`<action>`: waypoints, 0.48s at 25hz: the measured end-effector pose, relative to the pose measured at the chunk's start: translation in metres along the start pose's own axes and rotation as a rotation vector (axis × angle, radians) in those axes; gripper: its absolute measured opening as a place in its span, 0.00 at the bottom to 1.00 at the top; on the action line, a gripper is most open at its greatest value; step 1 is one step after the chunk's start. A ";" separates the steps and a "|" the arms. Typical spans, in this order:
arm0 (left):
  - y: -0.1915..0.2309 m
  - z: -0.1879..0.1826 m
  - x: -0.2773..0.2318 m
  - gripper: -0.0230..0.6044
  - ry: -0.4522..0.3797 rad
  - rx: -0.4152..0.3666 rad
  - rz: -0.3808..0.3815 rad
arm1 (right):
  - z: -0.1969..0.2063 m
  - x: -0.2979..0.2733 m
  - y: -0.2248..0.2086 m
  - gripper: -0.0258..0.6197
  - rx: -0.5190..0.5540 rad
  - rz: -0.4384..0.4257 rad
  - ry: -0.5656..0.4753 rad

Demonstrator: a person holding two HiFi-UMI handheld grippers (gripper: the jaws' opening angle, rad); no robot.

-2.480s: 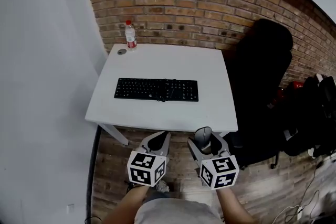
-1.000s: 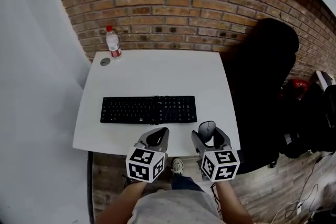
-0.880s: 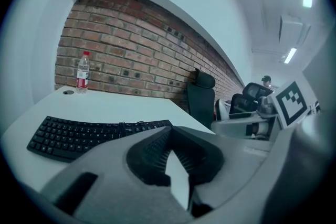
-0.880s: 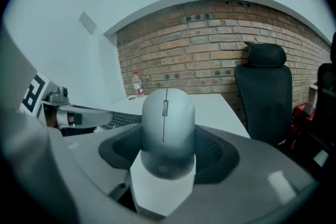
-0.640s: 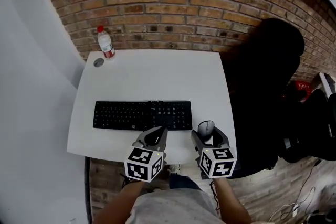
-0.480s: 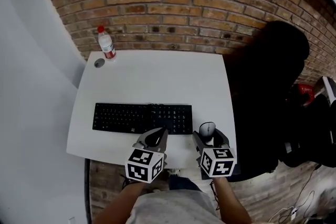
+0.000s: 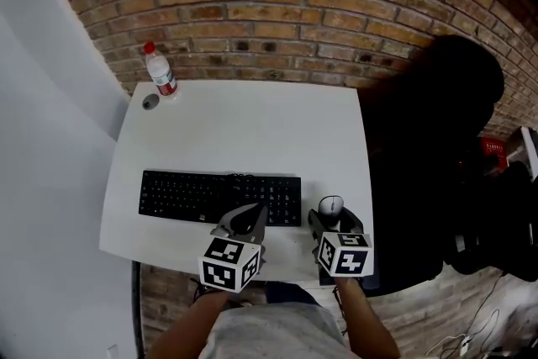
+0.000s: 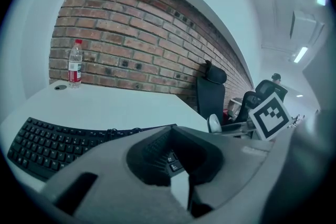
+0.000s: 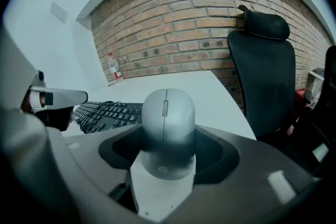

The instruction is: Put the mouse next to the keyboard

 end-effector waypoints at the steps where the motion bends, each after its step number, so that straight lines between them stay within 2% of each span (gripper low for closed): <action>1: 0.000 -0.001 -0.003 0.01 0.003 0.000 0.001 | 0.000 -0.002 -0.003 0.51 -0.007 0.006 0.003; 12: -0.001 -0.010 -0.022 0.01 0.025 -0.014 0.004 | -0.001 -0.022 -0.022 0.51 -0.091 0.057 0.084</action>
Point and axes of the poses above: the fingertips, and each gripper's own axes: x backward along the fingers, y to its left, z out of its underside, the point moved 8 cm from there along x, backward along the fingers, and after that the axes turned 8 degrees about -x, right-handed, at the moved point
